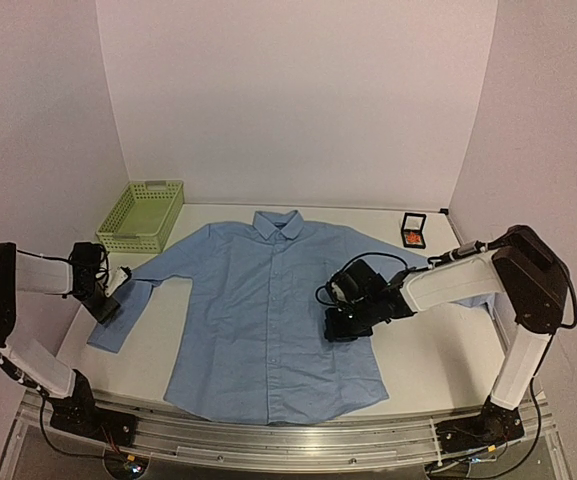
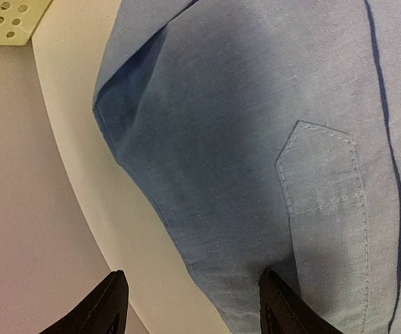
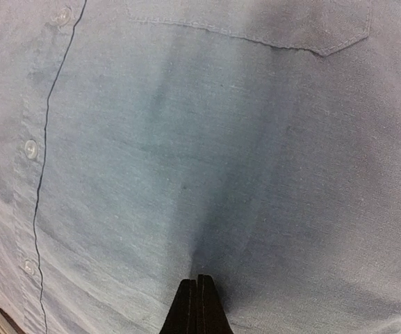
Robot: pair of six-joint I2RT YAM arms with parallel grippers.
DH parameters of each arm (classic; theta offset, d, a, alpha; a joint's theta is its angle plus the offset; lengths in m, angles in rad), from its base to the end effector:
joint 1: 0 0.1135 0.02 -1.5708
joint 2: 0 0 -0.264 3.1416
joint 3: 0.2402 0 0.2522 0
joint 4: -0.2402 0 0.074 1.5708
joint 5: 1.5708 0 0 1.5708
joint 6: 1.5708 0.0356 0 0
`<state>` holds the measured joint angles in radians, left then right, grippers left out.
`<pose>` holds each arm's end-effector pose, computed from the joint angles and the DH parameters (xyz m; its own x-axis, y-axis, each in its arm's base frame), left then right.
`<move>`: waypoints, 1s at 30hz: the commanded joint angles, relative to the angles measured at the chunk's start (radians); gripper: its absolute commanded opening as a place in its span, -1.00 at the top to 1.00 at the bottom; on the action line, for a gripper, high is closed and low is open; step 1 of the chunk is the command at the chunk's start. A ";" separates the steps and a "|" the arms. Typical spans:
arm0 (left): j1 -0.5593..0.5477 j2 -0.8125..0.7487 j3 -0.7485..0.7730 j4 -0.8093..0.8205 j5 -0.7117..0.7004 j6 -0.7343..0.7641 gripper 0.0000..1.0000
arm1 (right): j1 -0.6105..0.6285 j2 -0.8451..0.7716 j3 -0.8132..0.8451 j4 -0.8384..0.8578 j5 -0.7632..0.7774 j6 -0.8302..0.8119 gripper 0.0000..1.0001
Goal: Pin the brooch onto the clothing
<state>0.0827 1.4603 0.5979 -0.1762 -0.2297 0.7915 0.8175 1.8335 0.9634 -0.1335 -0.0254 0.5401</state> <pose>0.2494 0.0288 0.1353 -0.7426 0.6336 -0.2170 0.4735 0.7259 0.4989 0.2396 0.2568 0.1275 -0.8746 -0.1811 -0.4498 -0.3367 0.8943 0.2946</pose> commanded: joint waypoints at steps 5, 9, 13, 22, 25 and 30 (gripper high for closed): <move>0.017 -0.095 -0.017 -0.302 0.171 0.059 -0.33 | -0.006 0.057 0.086 -0.179 -0.033 -0.057 0.99; 0.014 -0.212 0.059 -0.578 0.414 0.128 -0.35 | -0.007 0.036 0.226 -0.179 -0.064 -0.113 0.94; 0.003 -0.268 0.165 -0.733 0.544 0.230 -0.40 | -0.062 0.034 0.371 -0.181 -0.053 -0.136 0.92; -0.257 0.210 0.753 -0.544 0.526 -0.040 -0.22 | -0.290 0.302 0.776 -0.177 0.061 -0.139 1.00; -0.325 0.421 0.977 -0.453 0.454 -0.157 -0.08 | -0.336 0.446 0.951 -0.174 0.041 -0.116 1.00; -0.354 0.743 1.371 -0.410 0.360 -0.306 0.13 | -0.384 0.667 1.207 -0.170 -0.043 -0.050 1.00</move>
<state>-0.2685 2.0448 1.7482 -0.6609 0.2251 0.6470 0.4463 2.3740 2.0177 -0.2856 -0.0074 0.4308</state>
